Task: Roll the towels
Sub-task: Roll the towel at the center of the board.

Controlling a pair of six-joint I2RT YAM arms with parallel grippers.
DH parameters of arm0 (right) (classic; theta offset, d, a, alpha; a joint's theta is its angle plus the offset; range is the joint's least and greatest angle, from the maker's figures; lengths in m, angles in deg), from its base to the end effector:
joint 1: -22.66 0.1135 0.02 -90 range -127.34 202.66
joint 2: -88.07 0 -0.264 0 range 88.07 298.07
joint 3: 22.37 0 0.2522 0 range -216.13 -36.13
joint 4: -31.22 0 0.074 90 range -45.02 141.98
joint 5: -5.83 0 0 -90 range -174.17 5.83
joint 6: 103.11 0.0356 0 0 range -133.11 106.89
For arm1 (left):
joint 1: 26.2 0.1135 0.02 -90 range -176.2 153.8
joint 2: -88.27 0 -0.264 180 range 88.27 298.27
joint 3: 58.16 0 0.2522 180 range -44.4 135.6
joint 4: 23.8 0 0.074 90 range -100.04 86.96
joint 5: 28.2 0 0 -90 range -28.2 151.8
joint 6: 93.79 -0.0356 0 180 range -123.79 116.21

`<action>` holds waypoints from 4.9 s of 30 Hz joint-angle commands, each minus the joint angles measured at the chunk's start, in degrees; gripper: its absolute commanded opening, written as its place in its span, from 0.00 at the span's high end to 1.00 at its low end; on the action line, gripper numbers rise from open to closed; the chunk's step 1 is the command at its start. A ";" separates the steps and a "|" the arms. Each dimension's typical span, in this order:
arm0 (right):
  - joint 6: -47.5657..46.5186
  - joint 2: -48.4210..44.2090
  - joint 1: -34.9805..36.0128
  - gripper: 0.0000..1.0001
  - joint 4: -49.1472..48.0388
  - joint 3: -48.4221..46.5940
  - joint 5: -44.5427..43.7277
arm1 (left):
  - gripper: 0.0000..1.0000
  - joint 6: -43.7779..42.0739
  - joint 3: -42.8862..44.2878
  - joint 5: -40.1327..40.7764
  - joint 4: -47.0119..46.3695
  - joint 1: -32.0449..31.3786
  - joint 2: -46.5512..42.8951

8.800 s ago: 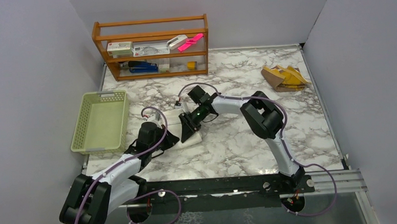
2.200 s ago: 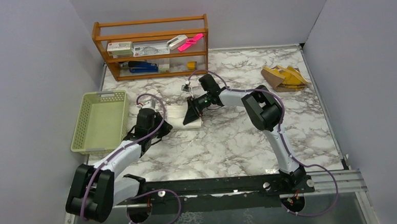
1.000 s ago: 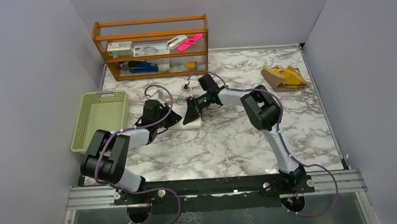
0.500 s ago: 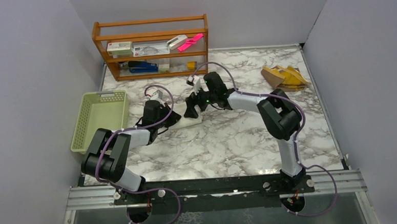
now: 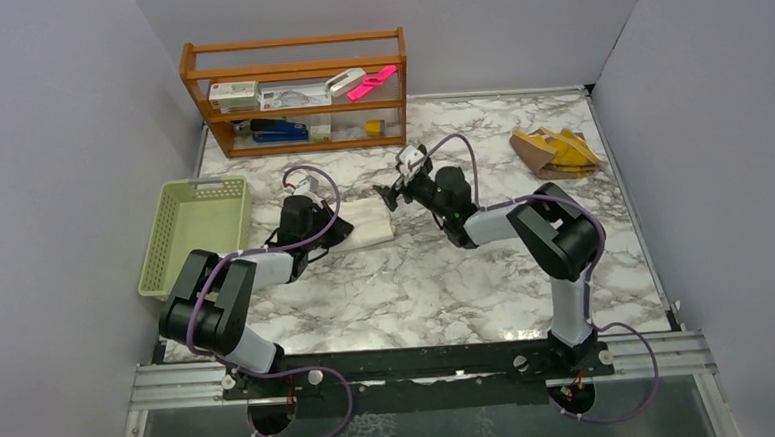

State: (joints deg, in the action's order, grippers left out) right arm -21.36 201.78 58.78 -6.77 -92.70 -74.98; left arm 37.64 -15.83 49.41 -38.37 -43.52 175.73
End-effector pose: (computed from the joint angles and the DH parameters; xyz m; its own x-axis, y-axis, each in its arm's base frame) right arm 0.3344 0.2511 0.1717 0.0268 -0.1558 -0.9874 -0.7139 0.6885 -0.1280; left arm 0.2649 -0.0906 0.1432 -0.6730 -0.4671 -0.5734 0.0291 0.7580 -0.6516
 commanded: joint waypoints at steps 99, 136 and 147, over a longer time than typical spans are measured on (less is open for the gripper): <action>16.85 30.05 6.95 0.59 80.94 -49.58 45.21 | 0.75 5.20 -13.59 -15.25 11.45 10.82 -27.37; -47.72 -2.65 21.49 0.11 21.81 4.11 5.29 | 0.76 -2.23 -11.06 -7.83 10.67 10.29 -16.20; -45.10 0.80 21.52 0.42 34.49 -2.57 2.97 | 0.76 -2.02 -9.68 -8.53 10.83 10.29 -15.29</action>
State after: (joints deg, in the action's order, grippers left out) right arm -67.44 201.08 79.98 18.74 -92.38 -71.20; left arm 37.51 -26.08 37.87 -30.99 -33.18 159.31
